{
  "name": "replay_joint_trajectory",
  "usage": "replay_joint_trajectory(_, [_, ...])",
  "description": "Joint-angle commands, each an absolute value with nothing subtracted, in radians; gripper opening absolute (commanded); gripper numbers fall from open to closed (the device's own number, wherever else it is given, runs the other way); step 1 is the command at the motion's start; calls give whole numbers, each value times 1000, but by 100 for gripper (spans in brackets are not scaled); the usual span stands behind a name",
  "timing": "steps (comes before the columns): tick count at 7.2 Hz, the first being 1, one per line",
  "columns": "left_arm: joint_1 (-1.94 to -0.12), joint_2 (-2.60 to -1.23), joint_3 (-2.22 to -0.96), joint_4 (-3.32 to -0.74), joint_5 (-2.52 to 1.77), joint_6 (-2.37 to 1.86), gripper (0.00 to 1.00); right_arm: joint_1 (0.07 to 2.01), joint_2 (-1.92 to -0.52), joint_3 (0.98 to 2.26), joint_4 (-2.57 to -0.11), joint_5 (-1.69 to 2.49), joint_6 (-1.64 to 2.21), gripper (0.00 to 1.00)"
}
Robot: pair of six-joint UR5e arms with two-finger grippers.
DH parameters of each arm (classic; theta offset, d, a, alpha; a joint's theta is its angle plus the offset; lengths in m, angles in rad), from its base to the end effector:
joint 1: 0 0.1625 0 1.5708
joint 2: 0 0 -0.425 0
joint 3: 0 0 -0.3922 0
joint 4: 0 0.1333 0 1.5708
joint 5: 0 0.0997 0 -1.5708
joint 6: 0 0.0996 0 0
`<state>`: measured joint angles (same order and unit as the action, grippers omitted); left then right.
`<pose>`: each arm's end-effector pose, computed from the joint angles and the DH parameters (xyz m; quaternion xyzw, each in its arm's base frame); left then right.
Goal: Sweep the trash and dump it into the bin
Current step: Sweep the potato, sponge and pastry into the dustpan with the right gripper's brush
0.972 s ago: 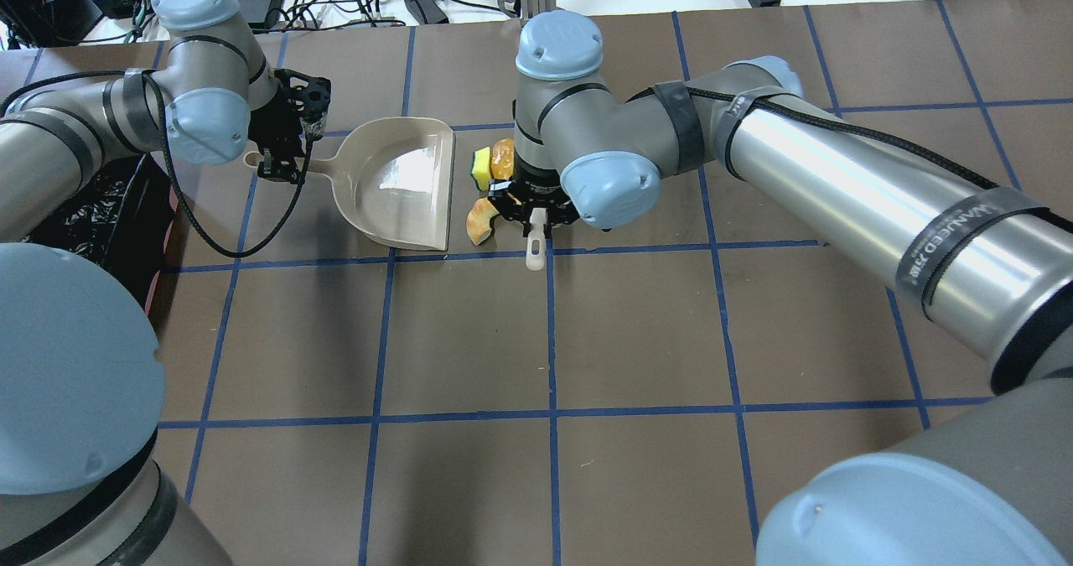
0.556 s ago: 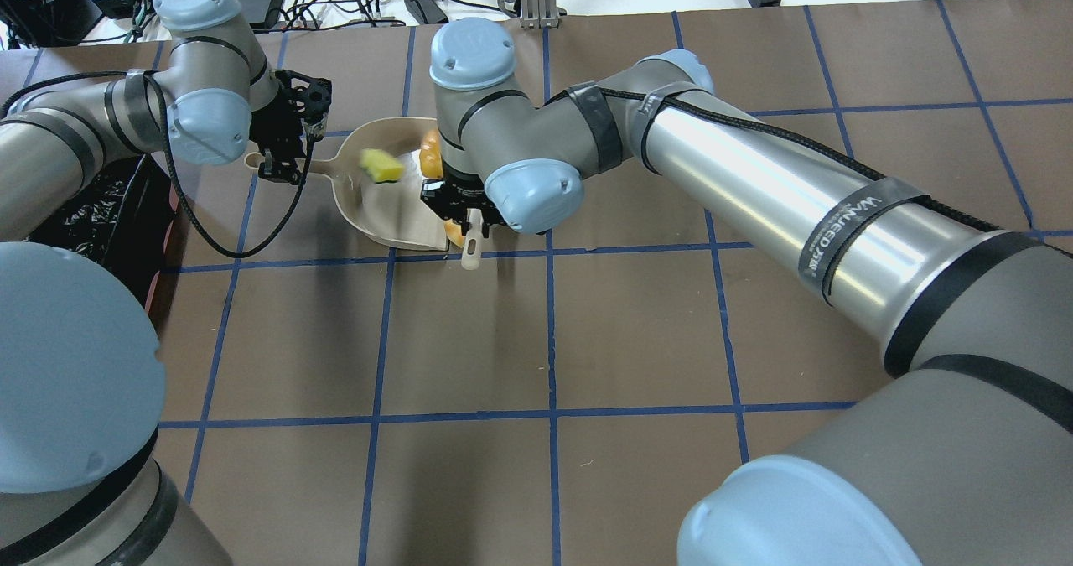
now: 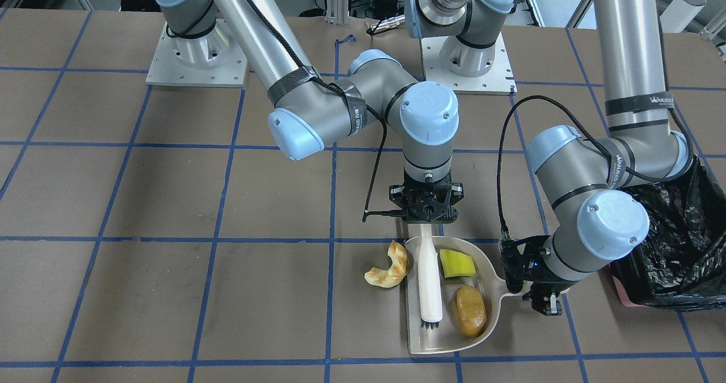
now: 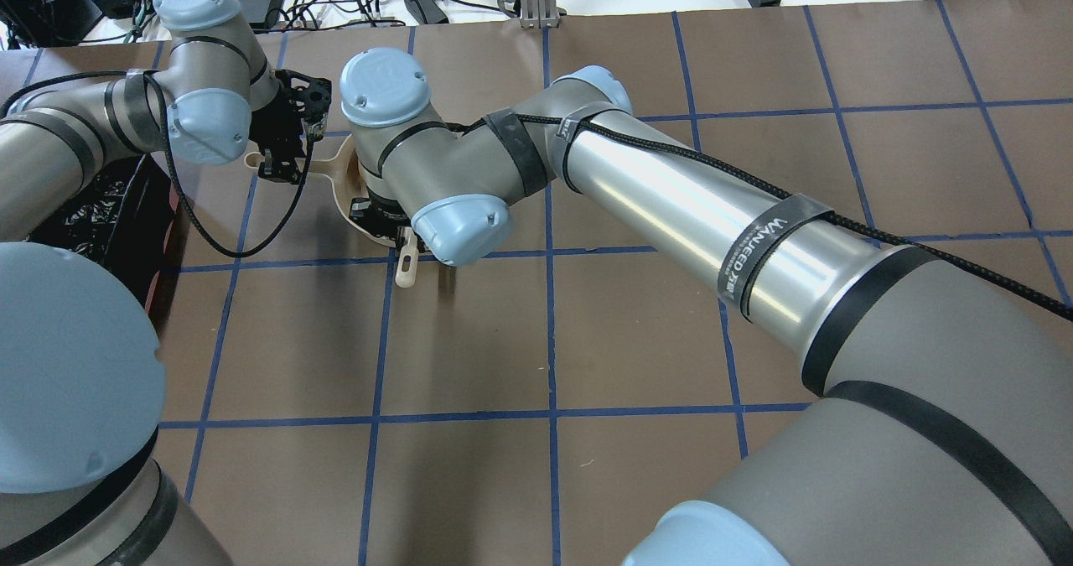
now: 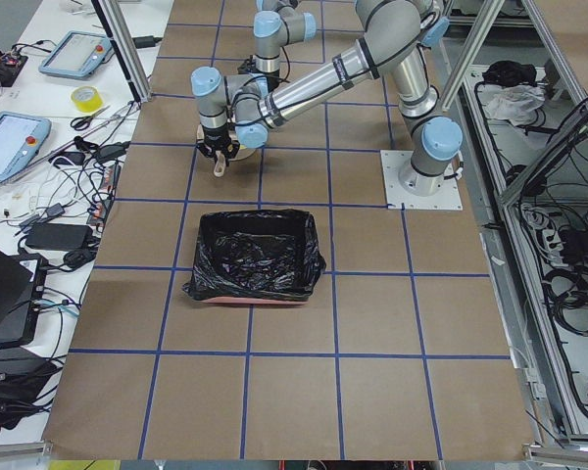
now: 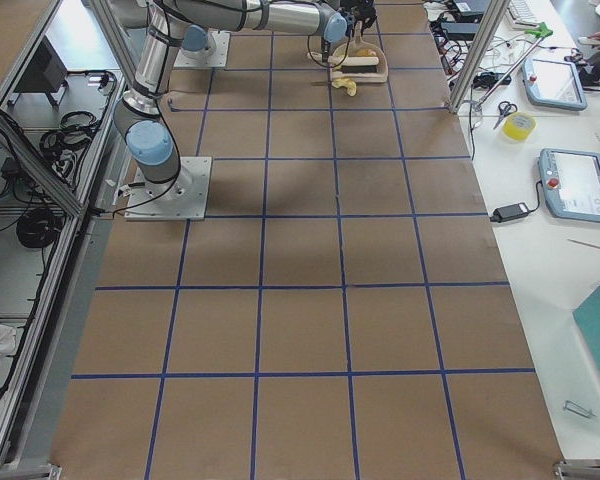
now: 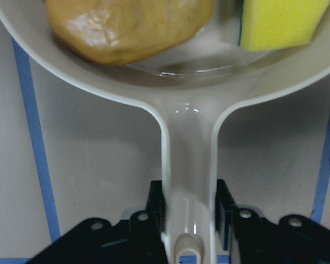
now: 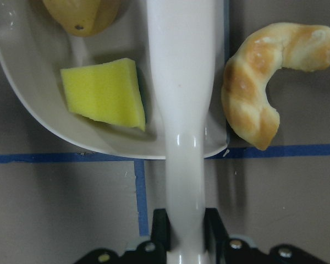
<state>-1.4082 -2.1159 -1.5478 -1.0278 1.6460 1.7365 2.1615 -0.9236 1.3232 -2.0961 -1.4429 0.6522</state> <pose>-0.0170 -0.6737 0.2331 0.7074 0.7057 0.0245 0.0304 0.5272 -0.5240 0.2635 0.0266 0.9956 -0.0138 0.0883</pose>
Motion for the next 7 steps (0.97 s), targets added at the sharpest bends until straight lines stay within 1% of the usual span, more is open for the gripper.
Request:
replay_joint_trajectory(1, [-1408, -2115, -1548, -1028, 1646, 1736, 0, 2132, -948, 1316, -2077, -1454, 650, 0])
replay_joint_trajectory(4, [-1410, -2114, -1548, -1029, 1646, 1736, 0, 2056, -1119, 1336, -1826, -1451, 673, 0])
replay_joint_trajectory(5, [-1410, -2115, -1548, -1028, 1655, 1736, 0, 2054, -1123, 1356, -1797, -1453, 752, 0])
replay_joint_trajectory(7, [-1410, -2117, -1548, -1028, 1664, 1736, 0, 2054, -1123, 1452, -1822, -1443, 887, 0])
